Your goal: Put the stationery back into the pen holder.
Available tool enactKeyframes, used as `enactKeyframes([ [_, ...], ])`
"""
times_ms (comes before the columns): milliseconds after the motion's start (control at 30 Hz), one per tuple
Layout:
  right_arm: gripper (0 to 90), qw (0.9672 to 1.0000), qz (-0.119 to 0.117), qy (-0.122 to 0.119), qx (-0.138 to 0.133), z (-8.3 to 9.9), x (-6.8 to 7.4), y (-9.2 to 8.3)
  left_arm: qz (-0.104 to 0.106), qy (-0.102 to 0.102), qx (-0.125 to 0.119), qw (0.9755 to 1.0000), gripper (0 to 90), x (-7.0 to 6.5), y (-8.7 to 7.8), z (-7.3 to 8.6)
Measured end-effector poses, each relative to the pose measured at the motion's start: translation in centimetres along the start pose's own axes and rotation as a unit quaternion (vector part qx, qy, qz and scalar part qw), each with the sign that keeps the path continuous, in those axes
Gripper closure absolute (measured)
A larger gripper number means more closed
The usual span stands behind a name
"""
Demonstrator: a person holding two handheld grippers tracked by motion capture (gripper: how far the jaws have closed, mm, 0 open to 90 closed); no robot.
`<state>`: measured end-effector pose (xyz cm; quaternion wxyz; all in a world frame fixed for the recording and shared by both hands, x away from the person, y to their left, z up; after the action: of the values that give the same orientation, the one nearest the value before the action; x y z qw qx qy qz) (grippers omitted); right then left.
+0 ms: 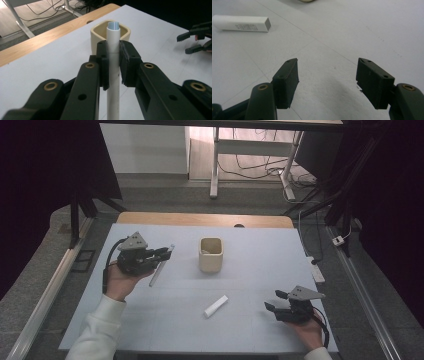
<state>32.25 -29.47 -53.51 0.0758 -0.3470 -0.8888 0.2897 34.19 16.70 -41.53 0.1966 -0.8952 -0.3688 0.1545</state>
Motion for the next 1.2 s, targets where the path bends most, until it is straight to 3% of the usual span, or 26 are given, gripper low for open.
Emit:
enactKeyframes([
  [133,34.0,1.0,-0.002,0.0,0.002,0.0,-0.1,0.0,0.008,-0.013,-0.014,0.9998,77.8,0.4,0.4,-0.4],
  [433,34.0,1.0,0.003,0.003,0.0,0.1,-0.2,-0.1,0.014,-0.019,-0.034,0.9992,77.8,0.4,1.2,-1.7],
  [1200,34.0,1.0,0.0,0.004,0.0,0.1,-0.2,0.0,0.031,-0.021,-0.045,0.9983,77.8,-0.1,3.4,-3.3],
])
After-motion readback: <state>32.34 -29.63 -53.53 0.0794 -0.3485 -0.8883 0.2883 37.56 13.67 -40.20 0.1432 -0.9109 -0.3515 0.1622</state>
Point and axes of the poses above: each handheld gripper's, and its own axes: y roughly forward along the jaws, z roughly out of its underside, x roughly to its left, the point moved 3 cm from there along y, roughly forward along the jaws, and after that the axes turned 3 degrees about -y, right-handed, at the moved point
